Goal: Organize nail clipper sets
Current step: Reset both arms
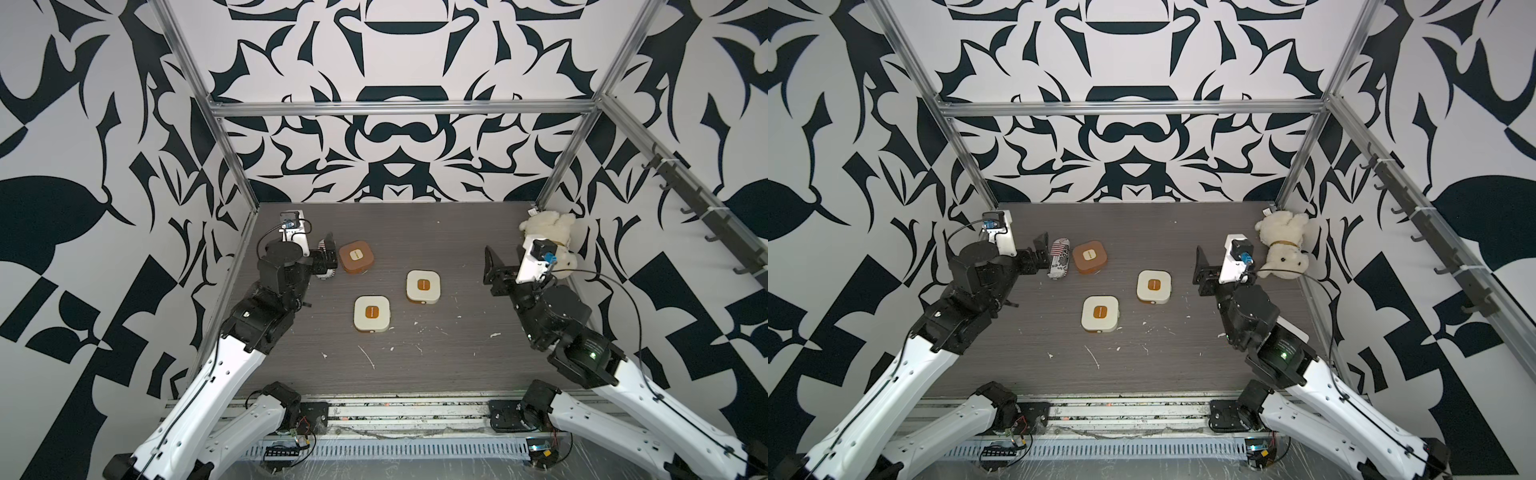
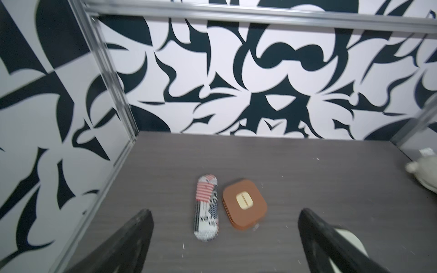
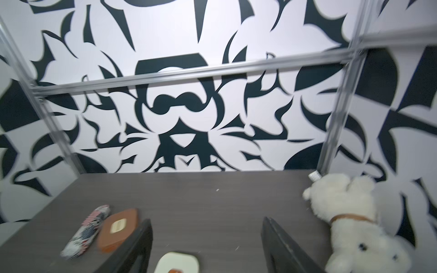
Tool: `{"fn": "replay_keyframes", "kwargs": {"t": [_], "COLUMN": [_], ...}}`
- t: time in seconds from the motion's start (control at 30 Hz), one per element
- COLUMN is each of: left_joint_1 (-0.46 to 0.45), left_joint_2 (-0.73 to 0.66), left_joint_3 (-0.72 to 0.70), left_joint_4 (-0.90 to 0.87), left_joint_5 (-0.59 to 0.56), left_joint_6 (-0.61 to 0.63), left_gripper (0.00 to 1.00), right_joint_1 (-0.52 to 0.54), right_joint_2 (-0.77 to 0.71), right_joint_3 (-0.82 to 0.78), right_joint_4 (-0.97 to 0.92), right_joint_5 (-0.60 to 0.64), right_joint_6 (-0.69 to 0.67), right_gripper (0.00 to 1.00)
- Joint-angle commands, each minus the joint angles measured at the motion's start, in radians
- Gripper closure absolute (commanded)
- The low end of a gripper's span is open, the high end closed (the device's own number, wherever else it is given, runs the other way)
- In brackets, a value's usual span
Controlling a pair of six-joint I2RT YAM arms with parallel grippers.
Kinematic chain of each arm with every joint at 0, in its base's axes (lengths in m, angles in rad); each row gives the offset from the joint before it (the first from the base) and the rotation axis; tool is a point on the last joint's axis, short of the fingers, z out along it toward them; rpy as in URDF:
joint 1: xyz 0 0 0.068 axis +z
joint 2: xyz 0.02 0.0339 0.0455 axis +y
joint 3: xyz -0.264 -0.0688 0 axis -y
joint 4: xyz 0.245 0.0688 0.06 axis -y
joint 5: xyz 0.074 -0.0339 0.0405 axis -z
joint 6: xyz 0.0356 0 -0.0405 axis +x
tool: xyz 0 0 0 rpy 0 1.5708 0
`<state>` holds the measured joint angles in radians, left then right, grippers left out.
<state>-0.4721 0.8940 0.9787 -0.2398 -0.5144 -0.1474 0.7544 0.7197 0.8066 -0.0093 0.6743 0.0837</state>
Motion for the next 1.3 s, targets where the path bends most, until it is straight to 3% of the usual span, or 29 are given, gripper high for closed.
{"fn": "replay_keyframes", "kwargs": {"t": [0.0,0.1,0.2,0.37,0.5,0.6,0.7,0.77,0.87,0.93,1.0,1.13,1.17,1.2,1.27], "left_joint_1": [0.145,0.298,0.376,0.465,0.492,0.524,0.538,0.539,0.540,0.540,0.540,0.540,0.540,0.540,0.540], "left_joint_2": [0.043,0.089,0.134,0.246,0.418,0.547,0.709,0.619,0.679,0.637,0.670,0.652,0.659,0.665,0.668], "left_joint_3": [-0.158,-0.321,-0.451,-0.617,-0.682,-0.649,-0.705,-0.639,-0.632,-0.603,-0.623,-0.610,-0.614,-0.614,-0.603], "left_joint_4": [0.272,0.387,0.495,0.737,1.055,1.128,1.430,1.139,1.238,1.108,1.208,1.144,1.163,1.174,1.153], "left_joint_5": [0.005,0.064,0.133,0.168,0.216,0.266,0.272,0.261,0.269,0.278,0.271,0.276,0.275,0.273,0.274], "left_joint_6": [0.077,0.020,0.018,0.010,-0.012,0.016,0.017,-0.024,-0.002,-0.014,-0.006,-0.010,-0.009,-0.008,-0.008], "left_gripper": [0.00,0.00,0.00,0.00,0.00,0.00,0.00,0.00,0.00,0.00,0.00,0.00,0.00,0.00,0.00], "right_joint_1": [-0.153,-0.373,-0.516,-0.579,-0.606,-0.627,-0.627,-0.626,-0.626,-0.629,-0.626,-0.622,-0.623,-0.630,-0.643], "right_joint_2": [0.096,0.151,0.217,0.389,0.571,0.632,0.641,0.622,0.612,0.605,0.647,0.863,0.829,0.823,0.844], "right_joint_3": [-0.063,-0.183,-0.338,-0.489,-0.527,-0.454,-0.493,-0.515,-0.501,-0.468,-0.496,-0.518,-0.489,-0.466,-0.459], "right_joint_4": [0.120,0.139,0.256,0.538,0.786,0.711,0.799,0.813,0.767,0.697,0.836,1.097,0.980,0.932,0.945], "right_joint_5": [-0.060,-0.155,-0.231,-0.277,-0.307,-0.338,-0.395,-0.421,-0.428,-0.471,-0.538,-0.523,-0.525,-0.543,-0.550], "right_joint_6": [-0.239,-0.152,-0.116,-0.116,-0.152,-0.171,-0.257,-0.263,-0.233,-0.175,-0.134,-0.155,-0.139,-0.135,-0.121], "right_gripper": [0.25,0.26,0.26,0.24,0.22,0.24,0.24,0.24,0.24,0.23,0.16,0.15,0.15,0.05,0.00]}}
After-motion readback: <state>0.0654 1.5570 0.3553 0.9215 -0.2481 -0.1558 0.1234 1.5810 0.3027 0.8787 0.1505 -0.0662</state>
